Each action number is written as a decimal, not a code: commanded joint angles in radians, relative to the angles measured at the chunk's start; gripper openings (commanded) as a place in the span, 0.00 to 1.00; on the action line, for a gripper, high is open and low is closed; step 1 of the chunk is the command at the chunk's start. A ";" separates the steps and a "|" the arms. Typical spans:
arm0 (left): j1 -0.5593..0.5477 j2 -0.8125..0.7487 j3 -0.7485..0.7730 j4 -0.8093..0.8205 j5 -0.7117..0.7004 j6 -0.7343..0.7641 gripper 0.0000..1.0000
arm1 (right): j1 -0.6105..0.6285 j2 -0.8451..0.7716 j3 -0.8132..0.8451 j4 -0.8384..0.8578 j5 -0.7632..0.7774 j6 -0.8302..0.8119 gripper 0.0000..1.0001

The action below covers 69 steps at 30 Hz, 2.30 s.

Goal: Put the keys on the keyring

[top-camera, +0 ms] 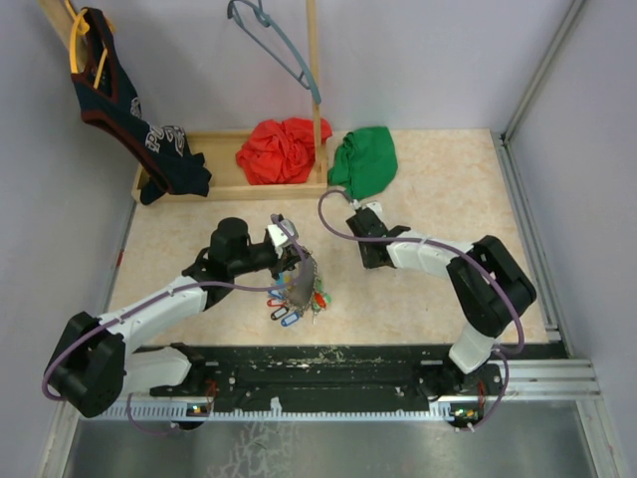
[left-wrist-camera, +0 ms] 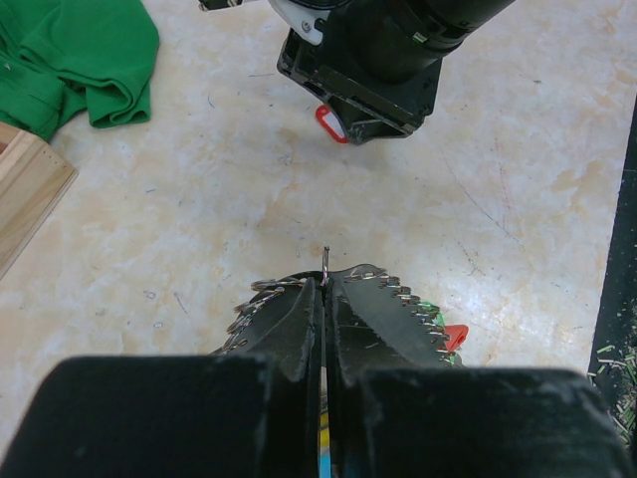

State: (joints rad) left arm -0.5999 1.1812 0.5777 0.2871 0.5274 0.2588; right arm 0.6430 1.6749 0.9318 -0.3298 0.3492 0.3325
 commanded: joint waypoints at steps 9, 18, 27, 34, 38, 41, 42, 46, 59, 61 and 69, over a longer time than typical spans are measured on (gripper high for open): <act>-0.005 -0.024 0.030 0.024 0.013 -0.005 0.00 | 0.091 0.022 0.119 -0.232 0.228 -0.041 0.00; -0.008 -0.031 0.028 0.024 0.010 -0.005 0.00 | 0.090 -0.015 0.118 -0.174 0.154 -0.059 0.17; -0.009 -0.033 0.028 0.023 0.009 -0.006 0.00 | 0.087 0.025 0.128 -0.102 0.209 0.043 0.31; -0.011 -0.032 0.028 0.024 0.009 -0.006 0.00 | 0.086 0.053 0.113 -0.049 0.246 0.080 0.28; -0.011 -0.033 0.028 0.023 0.008 -0.005 0.00 | 0.087 0.076 0.114 -0.056 0.274 0.103 0.25; -0.011 -0.032 0.028 0.023 0.007 -0.005 0.00 | 0.087 0.087 0.106 -0.060 0.290 0.114 0.23; -0.011 -0.032 0.027 0.023 0.007 -0.005 0.00 | 0.086 0.088 0.105 -0.063 0.296 0.119 0.22; -0.011 -0.033 0.028 0.024 0.008 -0.006 0.00 | 0.086 0.095 0.096 -0.060 0.319 0.132 0.19; -0.013 -0.032 0.030 0.023 0.010 -0.006 0.00 | 0.060 0.097 0.091 -0.070 0.329 0.171 0.13; -0.012 -0.032 0.029 0.023 0.011 -0.006 0.00 | 0.055 0.093 0.095 -0.086 0.327 0.180 0.12; -0.012 -0.033 0.030 0.021 0.010 -0.006 0.00 | 0.024 0.039 0.077 -0.123 0.310 0.208 0.10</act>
State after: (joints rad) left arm -0.6064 1.1740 0.5777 0.2871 0.5270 0.2584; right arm 0.6933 1.7615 1.0149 -0.4419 0.6453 0.5072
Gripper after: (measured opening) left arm 0.006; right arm 0.108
